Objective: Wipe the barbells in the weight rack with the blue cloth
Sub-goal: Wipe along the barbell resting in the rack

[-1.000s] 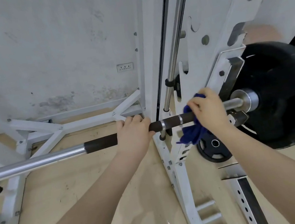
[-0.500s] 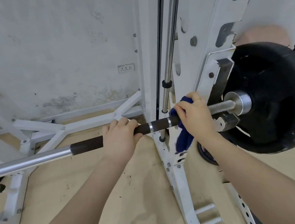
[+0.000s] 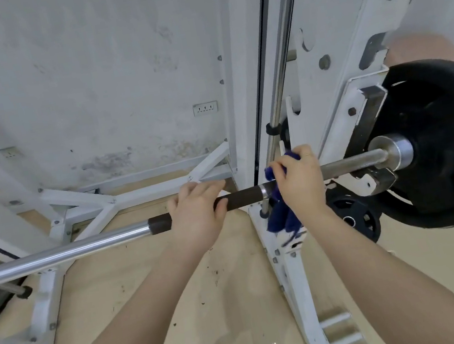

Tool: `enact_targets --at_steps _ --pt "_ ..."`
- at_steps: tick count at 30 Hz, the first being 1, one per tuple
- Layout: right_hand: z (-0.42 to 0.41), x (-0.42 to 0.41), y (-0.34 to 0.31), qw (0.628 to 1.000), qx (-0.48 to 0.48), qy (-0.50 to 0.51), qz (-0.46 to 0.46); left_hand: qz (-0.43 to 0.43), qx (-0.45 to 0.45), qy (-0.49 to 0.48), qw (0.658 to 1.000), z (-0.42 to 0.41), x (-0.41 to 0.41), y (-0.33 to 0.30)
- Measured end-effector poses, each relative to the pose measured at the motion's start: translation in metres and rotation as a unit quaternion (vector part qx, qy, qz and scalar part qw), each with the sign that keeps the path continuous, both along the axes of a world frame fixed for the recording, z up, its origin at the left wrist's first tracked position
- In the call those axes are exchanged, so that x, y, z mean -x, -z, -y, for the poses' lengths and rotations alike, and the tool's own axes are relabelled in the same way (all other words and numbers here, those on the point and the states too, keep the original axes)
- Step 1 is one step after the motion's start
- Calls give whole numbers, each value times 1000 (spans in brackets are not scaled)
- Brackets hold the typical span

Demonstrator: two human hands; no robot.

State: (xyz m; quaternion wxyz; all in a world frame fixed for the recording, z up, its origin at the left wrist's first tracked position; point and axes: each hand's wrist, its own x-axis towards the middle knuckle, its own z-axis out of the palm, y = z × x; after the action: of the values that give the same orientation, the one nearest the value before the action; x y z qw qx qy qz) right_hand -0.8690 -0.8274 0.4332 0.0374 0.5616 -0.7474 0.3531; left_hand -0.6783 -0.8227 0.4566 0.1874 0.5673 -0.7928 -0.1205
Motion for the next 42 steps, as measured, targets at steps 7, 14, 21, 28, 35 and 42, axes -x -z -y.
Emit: enact_targets --at_steps 7,14,21,28,35,42 --pt "-7 -141 -14 987 -31 -136 -76 -23 12 -35 999 10 -72 -4" --pt "4 -120 -9 994 -43 -78 -66 6 16 -21 1000 21 -128 -5" --pt "7 -194 -3 995 -21 -78 -66 71 7 69 995 20 -148 -7" --pt "4 -135 -8 981 -72 -143 -113 68 -3 100 993 23 -144 -9" --pt "2 -200 -6 989 -46 -63 -123 78 -7 137 988 25 -150 -4" --pt "-63 -188 29 946 -149 -26 286 77 -3 171 982 28 -160 -4"
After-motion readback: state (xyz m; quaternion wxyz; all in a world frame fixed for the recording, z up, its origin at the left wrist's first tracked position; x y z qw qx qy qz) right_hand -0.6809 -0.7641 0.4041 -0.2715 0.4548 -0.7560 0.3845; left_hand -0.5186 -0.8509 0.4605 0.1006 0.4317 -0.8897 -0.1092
